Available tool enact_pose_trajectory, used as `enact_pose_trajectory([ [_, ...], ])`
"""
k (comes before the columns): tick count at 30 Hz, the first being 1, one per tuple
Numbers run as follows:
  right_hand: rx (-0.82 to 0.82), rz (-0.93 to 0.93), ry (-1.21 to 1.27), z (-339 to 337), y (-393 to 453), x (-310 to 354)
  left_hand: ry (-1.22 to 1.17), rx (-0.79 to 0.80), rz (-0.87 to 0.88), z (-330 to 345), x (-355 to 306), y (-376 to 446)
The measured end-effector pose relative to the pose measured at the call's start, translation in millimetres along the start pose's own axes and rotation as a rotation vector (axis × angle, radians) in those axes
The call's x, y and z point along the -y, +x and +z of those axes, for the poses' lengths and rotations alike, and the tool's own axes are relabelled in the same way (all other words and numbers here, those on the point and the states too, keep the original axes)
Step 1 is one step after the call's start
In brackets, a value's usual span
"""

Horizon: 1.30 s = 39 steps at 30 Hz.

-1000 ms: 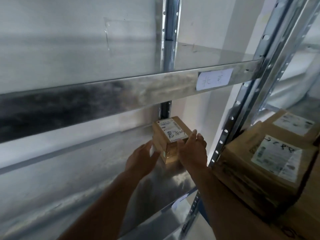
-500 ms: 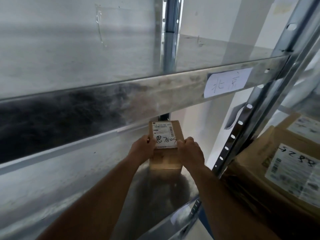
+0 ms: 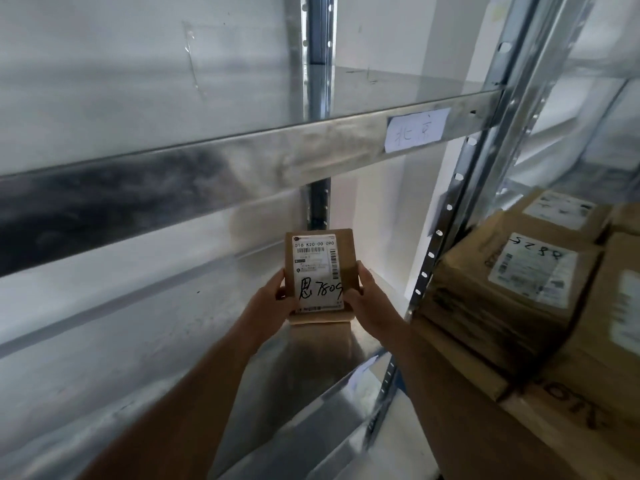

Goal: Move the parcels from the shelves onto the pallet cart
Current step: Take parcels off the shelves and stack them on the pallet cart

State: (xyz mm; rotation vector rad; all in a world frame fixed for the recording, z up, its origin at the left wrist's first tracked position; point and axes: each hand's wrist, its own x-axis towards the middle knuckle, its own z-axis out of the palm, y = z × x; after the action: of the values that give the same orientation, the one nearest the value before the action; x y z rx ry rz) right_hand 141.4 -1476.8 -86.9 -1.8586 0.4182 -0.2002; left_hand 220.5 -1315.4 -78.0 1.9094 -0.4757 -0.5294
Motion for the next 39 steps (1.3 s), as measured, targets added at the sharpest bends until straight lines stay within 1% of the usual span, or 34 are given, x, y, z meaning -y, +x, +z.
enact_pose_trajectory([
  [4, -0.014, -0.081, 0.060, 10, -51, -5, 0.036, 0.001, 0.122, -5, 9, -47],
  [7, -0.084, -0.149, 0.068, 21, -101, -8, 0.022, 0.000, 0.219, -6, 16, -91],
  [9, -0.115, -0.151, 0.071, 29, -135, -11, 0.038, 0.002, 0.259, -5, 23, -119],
  [15, -0.143, -0.091, -0.066, 46, -230, -22, 0.006, 0.067, 0.291, 9, 55, -192],
  [17, -0.152, -0.073, -0.072, 47, -255, -24, -0.003, 0.101, 0.298, 12, 63, -215],
  [20, -0.191, -0.068, -0.096, 45, -287, -27, 0.044, 0.138, 0.320, 22, 66, -238],
  [22, -0.220, -0.053, -0.085, 42, -305, -31, 0.042, 0.152, 0.301, 31, 64, -250],
  [30, -0.272, -0.061, 0.040, 5, -384, -47, -0.025, 0.148, 0.298, 81, 50, -310],
  [35, -0.278, -0.042, -0.027, -44, -469, -63, -0.095, 0.255, 0.326, 140, 36, -363],
  [39, -0.362, -0.071, -0.056, -79, -541, -76, -0.120, 0.329, 0.363, 189, 21, -404],
])
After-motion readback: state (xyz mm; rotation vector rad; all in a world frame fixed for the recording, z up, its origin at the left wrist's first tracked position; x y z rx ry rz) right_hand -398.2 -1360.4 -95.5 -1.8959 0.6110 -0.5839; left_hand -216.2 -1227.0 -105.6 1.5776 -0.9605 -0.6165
